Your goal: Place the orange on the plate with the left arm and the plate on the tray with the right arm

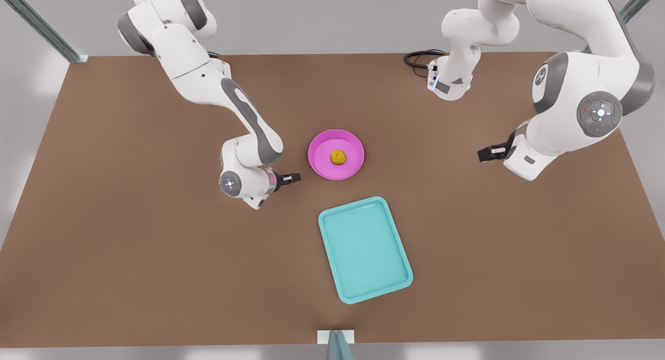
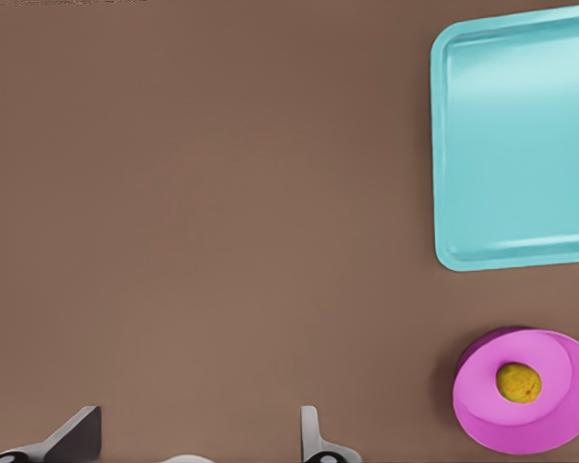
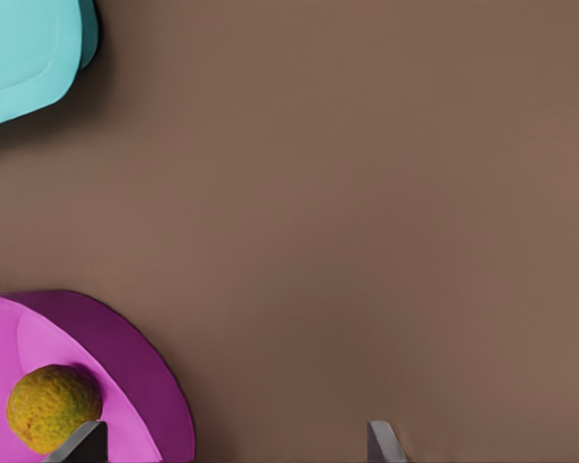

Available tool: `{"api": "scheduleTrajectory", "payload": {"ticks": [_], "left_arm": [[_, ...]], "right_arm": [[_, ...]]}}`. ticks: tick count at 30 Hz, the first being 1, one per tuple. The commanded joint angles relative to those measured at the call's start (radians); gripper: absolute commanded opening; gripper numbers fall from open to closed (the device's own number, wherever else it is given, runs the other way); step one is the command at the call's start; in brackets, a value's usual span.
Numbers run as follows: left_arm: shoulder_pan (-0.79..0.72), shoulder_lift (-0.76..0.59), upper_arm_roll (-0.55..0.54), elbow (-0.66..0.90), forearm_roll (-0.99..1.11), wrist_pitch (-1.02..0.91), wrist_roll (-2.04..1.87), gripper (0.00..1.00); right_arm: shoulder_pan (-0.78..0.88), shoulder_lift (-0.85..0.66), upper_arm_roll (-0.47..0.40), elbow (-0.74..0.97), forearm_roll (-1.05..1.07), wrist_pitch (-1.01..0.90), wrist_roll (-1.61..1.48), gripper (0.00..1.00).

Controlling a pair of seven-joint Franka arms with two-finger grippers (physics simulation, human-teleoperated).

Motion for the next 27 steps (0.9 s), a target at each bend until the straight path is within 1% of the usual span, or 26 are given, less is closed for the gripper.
{"api": "scheduleTrajectory", "payload": {"ticks": [1,6,12,27], "left_arm": [[-0.001,0.000,-0.001,0.000,0.002,0.018,0.134,1.00],[-0.001,0.016,-0.001,0.000,-0.003,0.029,0.136,1.00],[-0.001,0.017,-0.001,-0.001,0.000,0.042,0.145,1.00],[-0.004,0.017,-0.001,-0.001,0.000,0.037,0.142,1.00]], "right_arm": [[0.015,0.006,0.002,0.004,0.047,0.116,0.111,1.00],[0.053,-0.006,0.025,-0.002,0.047,0.103,0.104,1.00],[0.134,0.003,0.029,-0.002,0.047,0.112,0.104,1.00],[0.173,0.084,0.029,0.003,0.046,0.129,0.100,1.00]]}}
